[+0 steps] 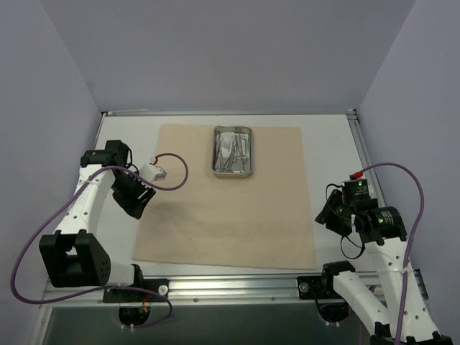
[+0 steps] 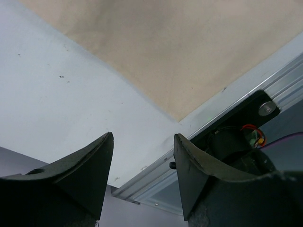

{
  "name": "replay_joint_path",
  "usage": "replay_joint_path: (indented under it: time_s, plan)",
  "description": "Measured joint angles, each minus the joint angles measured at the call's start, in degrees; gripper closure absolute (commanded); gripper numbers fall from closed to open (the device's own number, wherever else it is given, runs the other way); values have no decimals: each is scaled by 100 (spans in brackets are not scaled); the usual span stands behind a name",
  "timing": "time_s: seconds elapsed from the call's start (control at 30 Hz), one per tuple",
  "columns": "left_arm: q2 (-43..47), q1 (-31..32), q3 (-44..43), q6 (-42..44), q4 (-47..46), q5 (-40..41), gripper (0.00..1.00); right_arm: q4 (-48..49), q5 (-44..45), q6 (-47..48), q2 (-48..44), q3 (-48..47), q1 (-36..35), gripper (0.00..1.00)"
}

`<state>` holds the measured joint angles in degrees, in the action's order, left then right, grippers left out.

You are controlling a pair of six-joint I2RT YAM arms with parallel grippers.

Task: Open and lay out the surgical kit
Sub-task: Open the surgical kit at the center of the board, then smooth out the surgical kit at the center of the board.

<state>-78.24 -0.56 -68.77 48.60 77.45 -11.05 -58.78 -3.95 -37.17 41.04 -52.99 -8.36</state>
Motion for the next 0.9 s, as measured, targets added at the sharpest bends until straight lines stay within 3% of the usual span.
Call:
replay_joint_path:
  time_s: [0.2, 0.43, 0.67, 0.83, 0.9]
  plan:
    - [-662, 236, -1067, -1467, -350, -168, 37, 1578, 79, 407, 1893, -391, 9, 63]
    - [-1606, 341, -1237, -2789, -1657, -85, 37, 3331, 184, 1154, 5088, -1537, 348, 56]
    - [-3051, 354, -1158, -3285, -2341, 157, 40, 3906, 431, 1788, 7764, -3644, 540, 52]
    - [-3595, 358, -1196, -3486, -2494, 315, 40, 3982, 503, 2061, 8837, -4780, 542, 54]
    - [-3617, 365, -1207, -3508, -2503, 348, 40, 4096, 503, 2114, 9073, -5029, 531, 60]
